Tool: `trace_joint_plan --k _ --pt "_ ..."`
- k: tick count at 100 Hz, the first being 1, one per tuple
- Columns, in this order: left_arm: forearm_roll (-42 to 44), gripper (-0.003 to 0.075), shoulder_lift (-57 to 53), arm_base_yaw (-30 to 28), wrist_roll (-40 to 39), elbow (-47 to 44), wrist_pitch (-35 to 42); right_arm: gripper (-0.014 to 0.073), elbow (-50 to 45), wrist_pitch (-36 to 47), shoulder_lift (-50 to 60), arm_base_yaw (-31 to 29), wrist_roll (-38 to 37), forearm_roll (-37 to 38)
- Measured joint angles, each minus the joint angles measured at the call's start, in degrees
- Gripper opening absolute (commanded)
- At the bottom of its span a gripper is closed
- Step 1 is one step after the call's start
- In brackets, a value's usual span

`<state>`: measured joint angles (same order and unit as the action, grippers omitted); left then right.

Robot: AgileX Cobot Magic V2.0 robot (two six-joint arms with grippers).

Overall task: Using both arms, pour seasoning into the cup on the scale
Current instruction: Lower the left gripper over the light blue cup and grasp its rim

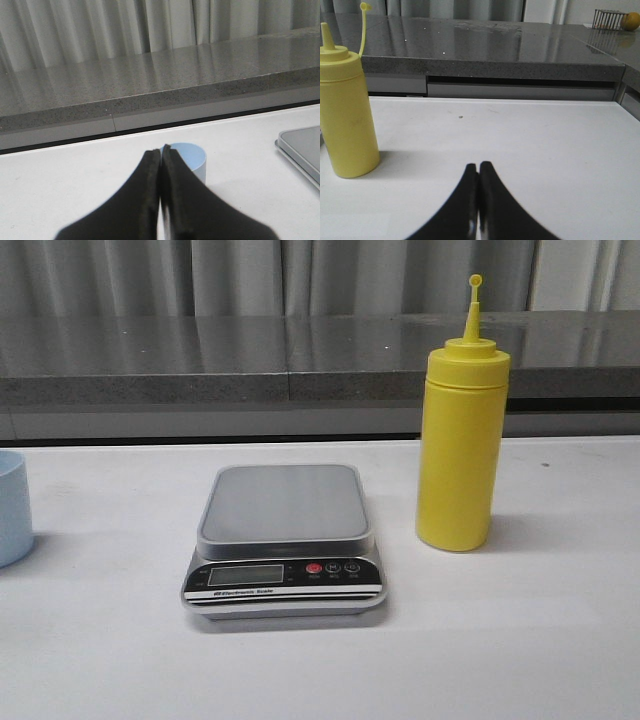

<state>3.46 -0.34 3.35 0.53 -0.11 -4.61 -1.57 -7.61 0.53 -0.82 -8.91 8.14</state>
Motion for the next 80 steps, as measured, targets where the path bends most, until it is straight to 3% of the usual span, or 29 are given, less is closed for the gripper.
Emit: trace_joint_plan --k 52,68,80 --pt "-2.85 -0.0018 0.00 0.00 0.00 1.41 -1.55 -0.0120 0.00 0.00 0.00 0.00 0.00 0.00" --pt "-4.06 -0.0018 2.43 0.00 0.00 9.28 -7.13 -0.0120 0.00 0.00 0.00 0.00 0.00 0.00" --pt "-4.15 -0.0018 10.93 0.00 0.00 17.64 -12.05 -0.0120 0.00 0.00 0.00 0.00 0.00 0.00"
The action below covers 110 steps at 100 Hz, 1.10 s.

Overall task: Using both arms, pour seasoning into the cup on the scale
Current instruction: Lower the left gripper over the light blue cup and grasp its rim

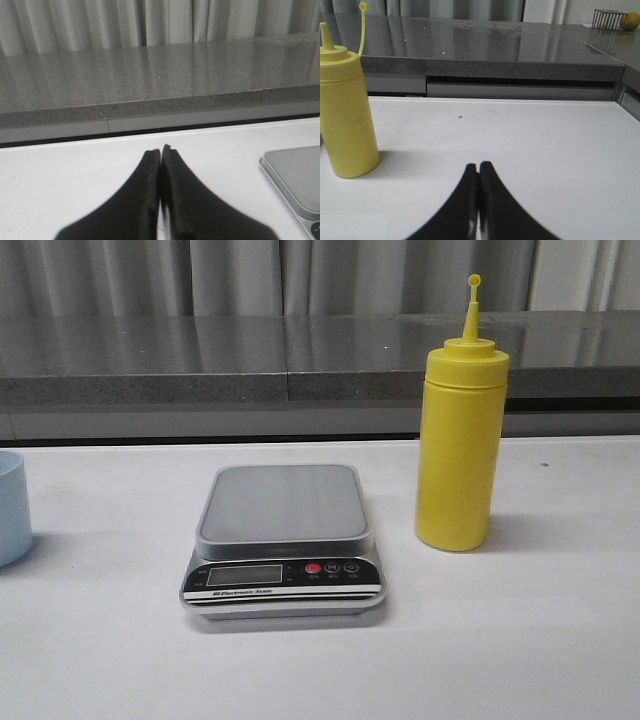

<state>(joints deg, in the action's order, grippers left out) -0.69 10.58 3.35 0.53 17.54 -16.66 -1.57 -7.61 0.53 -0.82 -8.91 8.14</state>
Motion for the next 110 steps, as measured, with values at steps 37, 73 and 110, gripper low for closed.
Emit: trace_joint_plan --k 37,73,110 --pt "0.00 -0.0018 32.93 -0.12 -0.53 26.06 -18.35 -0.0120 0.00 0.00 0.00 0.00 0.00 0.00" --pt "-0.03 -0.0018 54.64 -0.12 -0.53 34.26 -18.61 -0.0120 0.00 0.00 0.00 0.00 0.00 0.00" --pt "-0.03 0.0181 66.17 -0.12 -3.99 34.29 -17.79 -0.0120 0.00 0.00 0.00 0.00 0.00 0.00"
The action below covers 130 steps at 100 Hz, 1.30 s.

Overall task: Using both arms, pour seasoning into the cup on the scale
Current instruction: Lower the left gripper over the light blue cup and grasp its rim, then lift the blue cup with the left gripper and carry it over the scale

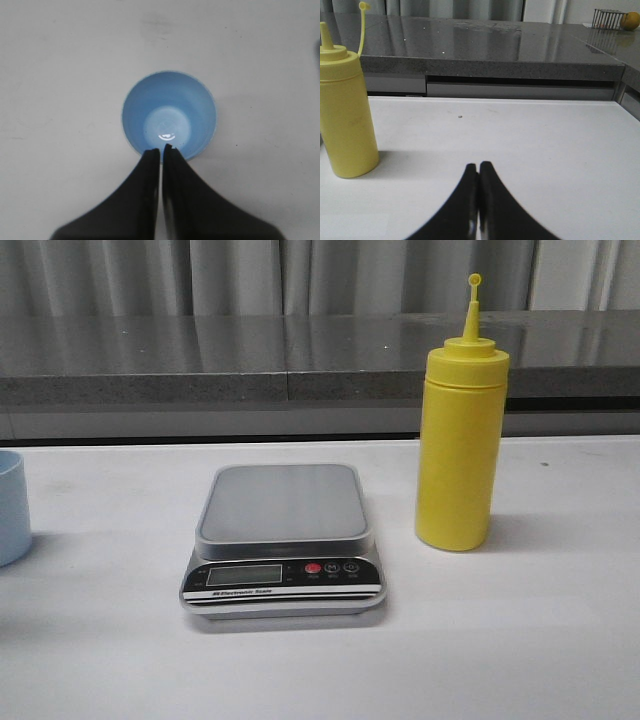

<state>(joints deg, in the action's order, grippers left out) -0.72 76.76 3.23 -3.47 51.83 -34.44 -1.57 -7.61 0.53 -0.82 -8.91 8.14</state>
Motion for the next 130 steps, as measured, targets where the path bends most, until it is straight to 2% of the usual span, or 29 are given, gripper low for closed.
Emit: trace_joint_plan --k 11,20,45,60,115,130 --pt "0.00 0.0376 0.84 0.00 -0.04 0.00 0.11 -0.0120 0.00 0.00 0.00 0.00 0.00 0.00" --pt "0.00 0.0444 0.93 0.00 -0.51 0.00 0.67 -0.0120 0.00 0.00 0.00 0.00 0.00 0.00" --pt "0.00 0.0444 1.76 -0.12 -2.71 0.20 3.97 -0.0120 0.00 0.00 0.00 0.00 0.00 0.00" --pt "-0.10 0.0444 4.04 -2.14 -4.16 0.32 4.22 -0.0120 0.00 0.00 0.00 0.00 0.00 0.00" --pt "-0.10 0.0438 14.15 -3.39 -4.36 1.78 7.14 -0.0120 0.00 0.00 0.00 0.00 0.00 0.00" --pt "-0.10 0.0368 17.18 -3.39 -4.36 3.27 7.24 -0.0120 0.00 0.00 0.00 0.00 0.00 0.00"
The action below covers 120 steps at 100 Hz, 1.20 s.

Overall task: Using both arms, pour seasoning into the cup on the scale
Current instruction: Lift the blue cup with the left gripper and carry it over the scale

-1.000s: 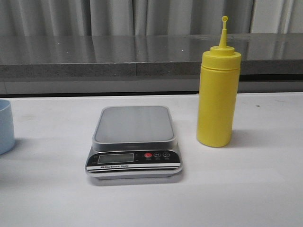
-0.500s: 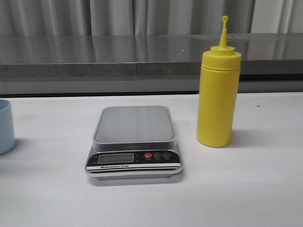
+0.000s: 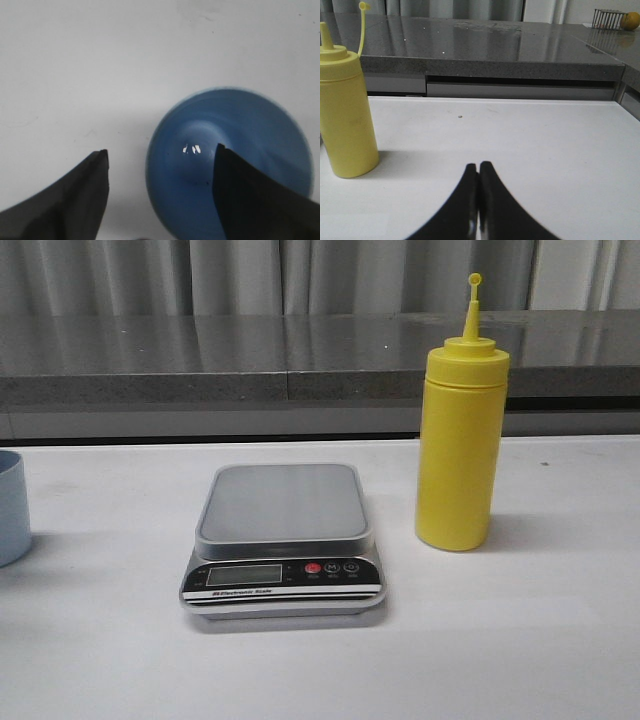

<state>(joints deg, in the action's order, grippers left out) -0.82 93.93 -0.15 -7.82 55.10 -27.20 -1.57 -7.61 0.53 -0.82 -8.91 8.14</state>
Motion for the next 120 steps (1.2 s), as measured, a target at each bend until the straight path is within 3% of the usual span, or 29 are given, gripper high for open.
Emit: trace_joint_plan --k 11,26,48,77,120 --pt "0.00 0.0251 1.44 0.00 0.00 0.96 0.00 -0.0120 0.00 0.00 0.00 0.00 0.00 0.00" --pt "0.00 -0.0018 1.67 0.00 0.00 2.13 0.00 -0.0120 0.00 0.00 0.00 0.00 0.00 0.00" --pt "-0.24 -0.0018 1.67 0.00 0.00 5.30 -3.58 -0.0120 0.00 0.00 0.00 0.00 0.00 0.00" --pt "-6.53 -0.0018 1.67 1.24 2.62 14.96 -16.03 -0.0120 0.00 0.00 0.00 0.00 0.00 0.00" --pt "-11.42 -0.0018 1.67 17.25 6.61 23.99 -16.92 -0.0120 0.00 0.00 0.00 0.00 0.00 0.00"
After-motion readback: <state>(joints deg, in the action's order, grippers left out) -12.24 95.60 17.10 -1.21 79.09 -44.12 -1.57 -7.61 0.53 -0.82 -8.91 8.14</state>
